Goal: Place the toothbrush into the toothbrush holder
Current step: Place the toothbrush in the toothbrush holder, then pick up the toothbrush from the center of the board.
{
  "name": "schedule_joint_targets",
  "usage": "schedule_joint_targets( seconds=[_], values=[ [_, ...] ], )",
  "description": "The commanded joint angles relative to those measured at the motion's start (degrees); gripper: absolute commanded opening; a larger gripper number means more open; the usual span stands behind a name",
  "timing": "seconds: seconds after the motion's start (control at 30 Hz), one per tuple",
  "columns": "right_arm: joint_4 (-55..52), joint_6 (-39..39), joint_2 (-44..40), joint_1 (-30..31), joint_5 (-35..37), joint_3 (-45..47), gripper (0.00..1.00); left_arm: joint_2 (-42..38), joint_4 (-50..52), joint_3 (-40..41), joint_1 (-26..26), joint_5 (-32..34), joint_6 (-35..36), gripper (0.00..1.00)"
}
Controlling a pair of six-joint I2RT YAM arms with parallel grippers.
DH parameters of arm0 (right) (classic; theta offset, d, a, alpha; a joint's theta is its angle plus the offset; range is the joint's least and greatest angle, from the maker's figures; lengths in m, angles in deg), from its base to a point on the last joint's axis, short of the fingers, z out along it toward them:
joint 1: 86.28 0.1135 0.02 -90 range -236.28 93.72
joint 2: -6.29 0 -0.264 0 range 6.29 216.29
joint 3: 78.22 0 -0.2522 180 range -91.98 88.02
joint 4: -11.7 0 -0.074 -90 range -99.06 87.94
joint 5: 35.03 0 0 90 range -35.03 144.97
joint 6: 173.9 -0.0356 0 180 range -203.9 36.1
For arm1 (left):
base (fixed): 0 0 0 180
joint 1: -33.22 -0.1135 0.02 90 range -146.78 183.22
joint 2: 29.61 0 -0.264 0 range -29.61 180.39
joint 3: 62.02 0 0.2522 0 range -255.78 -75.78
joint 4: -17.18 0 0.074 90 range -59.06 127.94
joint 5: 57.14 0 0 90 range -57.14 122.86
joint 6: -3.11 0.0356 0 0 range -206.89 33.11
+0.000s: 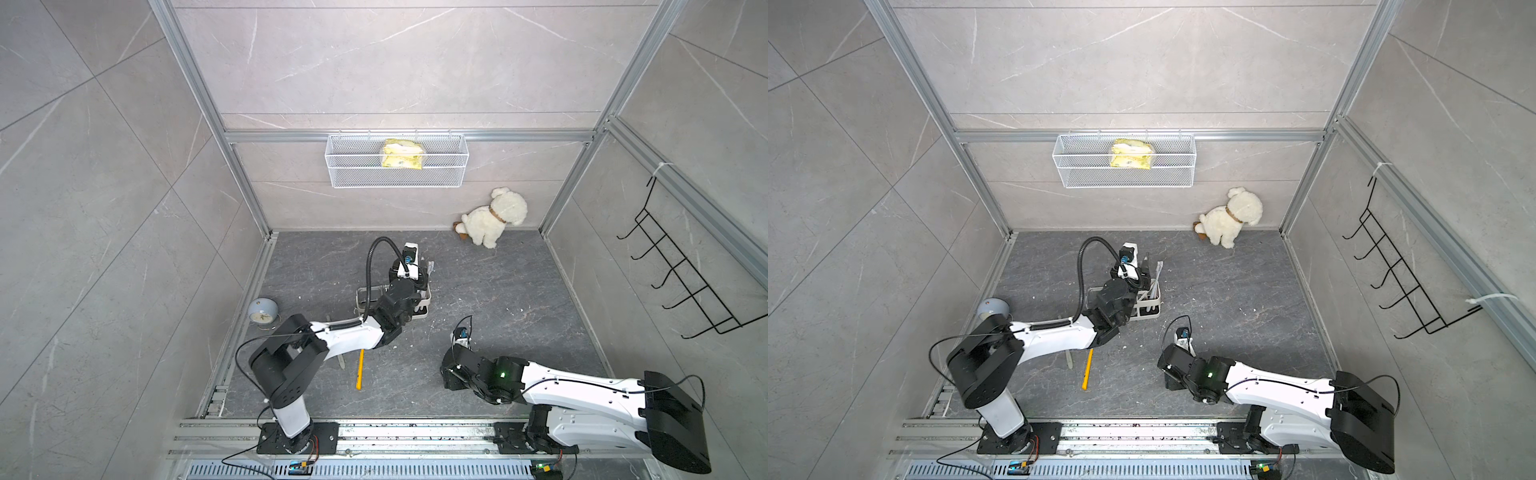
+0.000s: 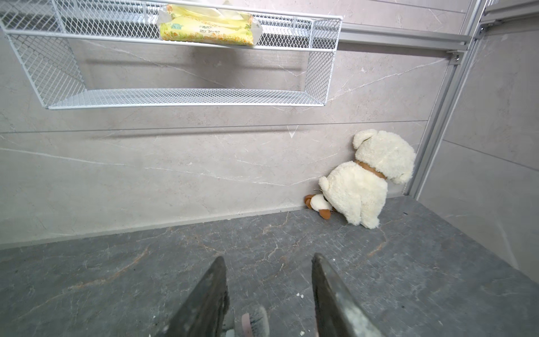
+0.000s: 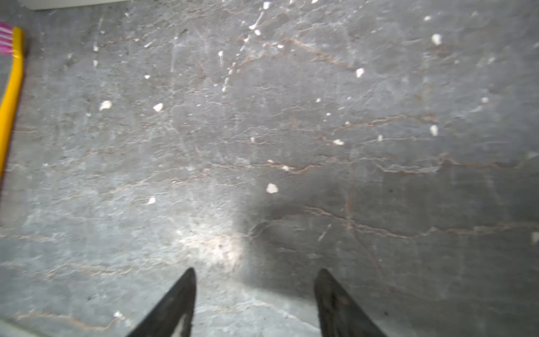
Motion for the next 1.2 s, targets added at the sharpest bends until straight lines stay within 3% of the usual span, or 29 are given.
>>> schedule_joint_targets(
  seconds=[0.0,0.13,0.2,0.27,0.47,0.67,0.83,0.97,1.17],
  values=[
    [1.8,-2.6,4.7,2.3,-3.1,-5.2,0.74,-6.8,21.4,-3.1,0.0,-1.2,-11.6,0.56],
    [-0.3,-3.2,15.5,8.8,-0.2,-16.4,0.76,-13.7,48.3,-6.5,-3.4,-5.4,-24.5,0.60],
    [-1.1,-3.1,22.3,10.8,0.0,-22.5,0.77,-16.5,56.1,-5.5,-9.1,-16.3,-30.7,0.60],
    [0.1,-3.3,28.1,12.1,-1.1,-28.1,0.77,-21.5,57.3,-0.8,-13.9,-23.0,-35.0,0.60],
    [-0.4,-7.3,39.9,12.6,-2.3,-40.7,0.77,-37.0,61.9,9.6,-18.1,-19.8,-37.7,0.62],
    [-8.3,-9.3,49.7,12.6,-1.5,-53.3,0.77,-43.8,61.3,16.0,-20.1,-20.8,-41.0,0.62],
    [-15.4,-10.9,56.9,12.6,0.4,-61.5,0.76,-45.4,61.5,15.4,-20.9,-22.1,-41.6,0.62],
    [-19.4,-11.1,60.7,12.6,2.1,-64.1,0.67,-45.5,62.6,14.6,-21.0,-21.9,-39.9,0.62],
    [-20.1,-10.5,63.6,12.6,2.6,-62.8,0.33,-47.7,63.0,16.8,-21.5,-21.4,-40.1,0.62]
  ],
)
